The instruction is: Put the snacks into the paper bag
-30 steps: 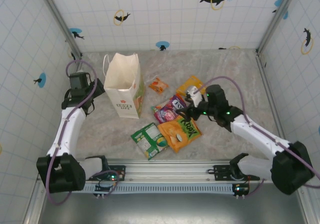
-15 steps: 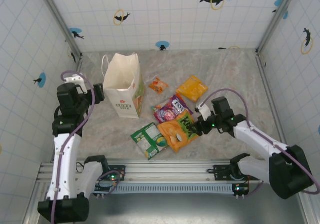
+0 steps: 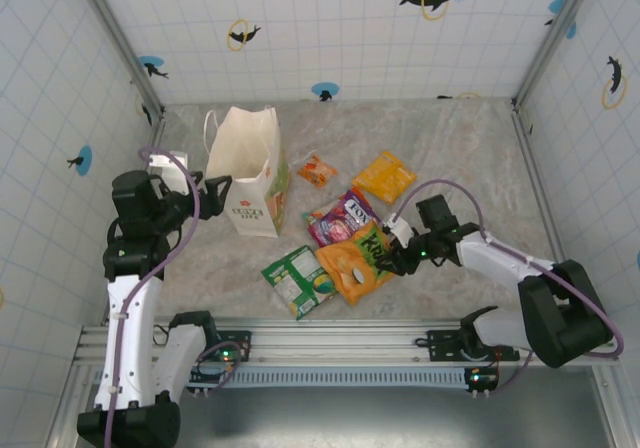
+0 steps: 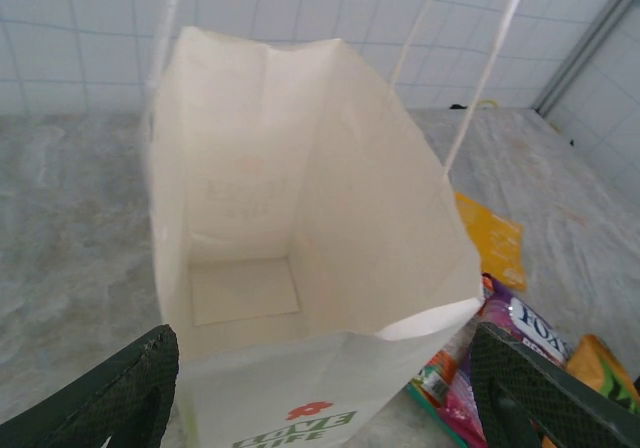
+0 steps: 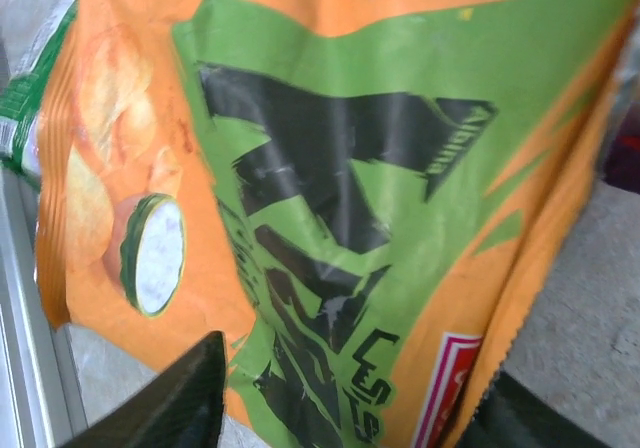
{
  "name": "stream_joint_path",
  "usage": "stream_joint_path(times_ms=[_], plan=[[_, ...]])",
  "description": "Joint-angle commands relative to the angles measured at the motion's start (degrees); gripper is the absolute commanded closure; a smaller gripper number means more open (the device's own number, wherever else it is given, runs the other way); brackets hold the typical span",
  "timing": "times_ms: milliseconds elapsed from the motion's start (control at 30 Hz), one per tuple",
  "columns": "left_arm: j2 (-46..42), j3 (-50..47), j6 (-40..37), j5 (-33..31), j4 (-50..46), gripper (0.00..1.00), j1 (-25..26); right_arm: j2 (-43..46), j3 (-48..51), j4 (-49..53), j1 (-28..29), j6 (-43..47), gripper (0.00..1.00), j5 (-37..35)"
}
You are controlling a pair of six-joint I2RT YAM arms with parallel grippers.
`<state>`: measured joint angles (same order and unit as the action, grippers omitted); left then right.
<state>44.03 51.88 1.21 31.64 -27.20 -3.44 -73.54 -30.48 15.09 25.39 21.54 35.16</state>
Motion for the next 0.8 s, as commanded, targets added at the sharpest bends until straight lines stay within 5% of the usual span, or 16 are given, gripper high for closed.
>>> stream_joint_path(times_ms=[0, 267, 433, 767], plan=[[0.3, 0.3, -1.7, 4.0, 0.6, 0.23, -0.4, -0.1, -1.3, 0.1, -0.1, 2.5, 0.49, 4.4], [1.8, 2.4, -1.6, 4.7, -0.3, 0.24, -0.3, 1.9, 1.2, -2.2, -0.6, 1.8, 0.68, 4.4], [1.5, 2.2, -1.7, 7.1, -0.4, 0.25, -0.3, 2.5, 1.6, -2.4, -0.9, 1.5, 0.94, 2.6], [5.6, 4.7, -0.7, 18.5, 0.7, 0.25, -0.3, 13.3, -0.3, -4.5, -0.8, -5.1, 1.00, -3.0]])
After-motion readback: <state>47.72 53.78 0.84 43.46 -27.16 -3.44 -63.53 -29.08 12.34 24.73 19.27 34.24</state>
